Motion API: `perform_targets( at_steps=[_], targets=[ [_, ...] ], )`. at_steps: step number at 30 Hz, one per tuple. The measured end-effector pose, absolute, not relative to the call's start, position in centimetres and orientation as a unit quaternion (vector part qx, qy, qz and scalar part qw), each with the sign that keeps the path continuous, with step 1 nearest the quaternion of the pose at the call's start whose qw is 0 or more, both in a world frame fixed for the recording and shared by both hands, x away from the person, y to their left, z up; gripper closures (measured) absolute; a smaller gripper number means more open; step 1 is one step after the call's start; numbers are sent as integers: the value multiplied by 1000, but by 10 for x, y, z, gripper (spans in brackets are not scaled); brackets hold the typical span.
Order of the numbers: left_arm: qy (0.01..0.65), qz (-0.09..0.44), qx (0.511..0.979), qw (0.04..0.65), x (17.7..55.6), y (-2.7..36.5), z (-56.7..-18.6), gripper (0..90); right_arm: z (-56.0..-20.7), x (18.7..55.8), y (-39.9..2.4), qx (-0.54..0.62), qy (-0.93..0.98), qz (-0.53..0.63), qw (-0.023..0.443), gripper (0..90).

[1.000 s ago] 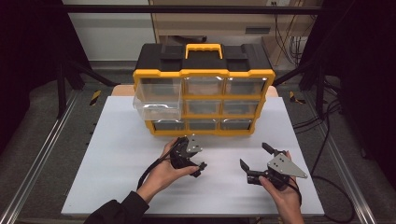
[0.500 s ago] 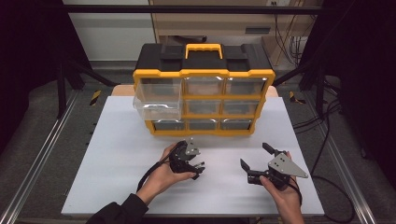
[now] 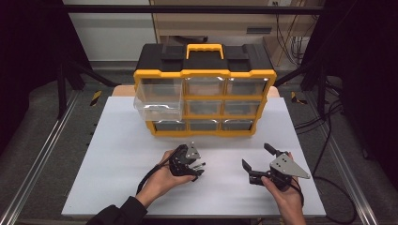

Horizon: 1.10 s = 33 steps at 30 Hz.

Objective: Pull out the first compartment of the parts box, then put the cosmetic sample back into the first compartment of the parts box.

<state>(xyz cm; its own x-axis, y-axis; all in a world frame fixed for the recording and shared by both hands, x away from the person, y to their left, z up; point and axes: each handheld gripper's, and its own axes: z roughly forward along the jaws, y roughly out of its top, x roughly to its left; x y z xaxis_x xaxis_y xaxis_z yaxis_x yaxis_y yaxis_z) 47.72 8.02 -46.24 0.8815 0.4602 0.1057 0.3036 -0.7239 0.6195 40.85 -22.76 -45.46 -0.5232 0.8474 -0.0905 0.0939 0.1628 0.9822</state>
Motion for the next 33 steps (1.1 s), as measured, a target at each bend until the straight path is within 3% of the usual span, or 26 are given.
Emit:
perform_targets(
  at_steps=[26, 33],
  targets=[
    [215, 114, 920, 306, 474, 78, -470, 619, -454, 408, -228, 347, 678, 550, 342, 47],
    [213, 114, 922, 304, 476, 79, -472, 654, -455, 408, -228, 347, 679, 549, 342, 47]
  ],
)
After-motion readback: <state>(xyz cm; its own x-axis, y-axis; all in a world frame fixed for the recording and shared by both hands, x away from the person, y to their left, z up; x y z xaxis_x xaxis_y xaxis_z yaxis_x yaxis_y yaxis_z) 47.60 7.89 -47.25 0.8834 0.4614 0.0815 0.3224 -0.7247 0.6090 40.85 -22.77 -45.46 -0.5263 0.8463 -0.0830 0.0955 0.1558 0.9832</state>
